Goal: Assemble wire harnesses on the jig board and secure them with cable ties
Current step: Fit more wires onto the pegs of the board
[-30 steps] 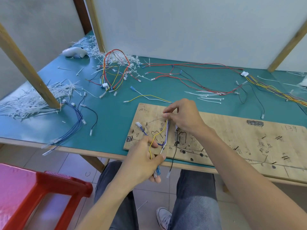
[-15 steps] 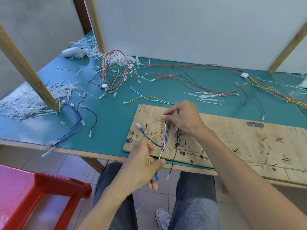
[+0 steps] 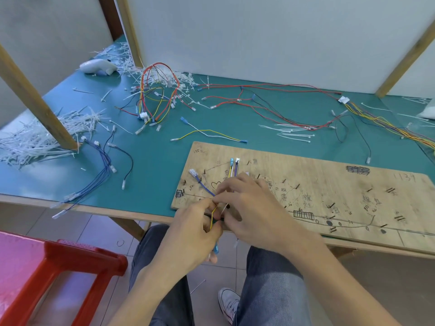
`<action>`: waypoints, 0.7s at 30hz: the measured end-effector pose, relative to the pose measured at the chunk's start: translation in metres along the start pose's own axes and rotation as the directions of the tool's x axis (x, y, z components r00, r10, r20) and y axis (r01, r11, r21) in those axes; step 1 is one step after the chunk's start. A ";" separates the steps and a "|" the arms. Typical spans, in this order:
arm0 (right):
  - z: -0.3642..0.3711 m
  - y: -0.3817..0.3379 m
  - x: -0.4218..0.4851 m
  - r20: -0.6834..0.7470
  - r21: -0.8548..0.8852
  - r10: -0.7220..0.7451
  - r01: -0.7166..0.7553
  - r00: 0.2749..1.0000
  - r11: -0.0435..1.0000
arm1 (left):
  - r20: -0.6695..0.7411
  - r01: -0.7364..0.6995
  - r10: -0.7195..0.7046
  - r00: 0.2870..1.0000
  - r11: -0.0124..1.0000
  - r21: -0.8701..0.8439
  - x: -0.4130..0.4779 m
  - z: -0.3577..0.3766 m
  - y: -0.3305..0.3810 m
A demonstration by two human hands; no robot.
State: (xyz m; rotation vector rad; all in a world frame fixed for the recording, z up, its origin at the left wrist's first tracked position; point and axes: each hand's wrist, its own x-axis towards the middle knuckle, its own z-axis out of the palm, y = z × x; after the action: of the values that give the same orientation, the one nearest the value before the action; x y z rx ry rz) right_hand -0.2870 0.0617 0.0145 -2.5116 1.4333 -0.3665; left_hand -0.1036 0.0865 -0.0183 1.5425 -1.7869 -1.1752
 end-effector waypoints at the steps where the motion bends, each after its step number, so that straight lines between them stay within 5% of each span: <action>1: 0.004 -0.002 -0.005 -0.041 0.013 0.021 -0.020 0.999 1.000 | 0.001 -0.005 0.005 1.000 1.000 -0.006 -0.001 0.000 0.000; 5: 0.019 -0.006 -0.018 -0.291 0.075 0.063 -0.043 0.955 0.996 | -0.012 -0.037 0.037 0.999 0.999 -0.014 -0.005 -0.005 -0.002; 13: 0.045 -0.006 -0.033 -0.480 0.044 0.034 -0.015 0.876 0.999 | -0.063 -0.022 0.017 0.998 0.998 -0.066 -0.015 -0.016 -0.001; 21: 0.055 0.003 -0.049 -0.616 0.067 0.048 -0.009 0.786 0.998 | -0.251 -0.058 0.153 0.956 0.935 0.350 -0.016 -0.026 0.012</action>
State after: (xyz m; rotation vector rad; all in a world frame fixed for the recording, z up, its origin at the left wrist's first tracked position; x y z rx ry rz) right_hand -0.2956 0.1063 -0.0430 -2.4176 1.6200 -1.3104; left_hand -0.0852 0.0941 0.0074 1.6760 -1.9216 -0.5828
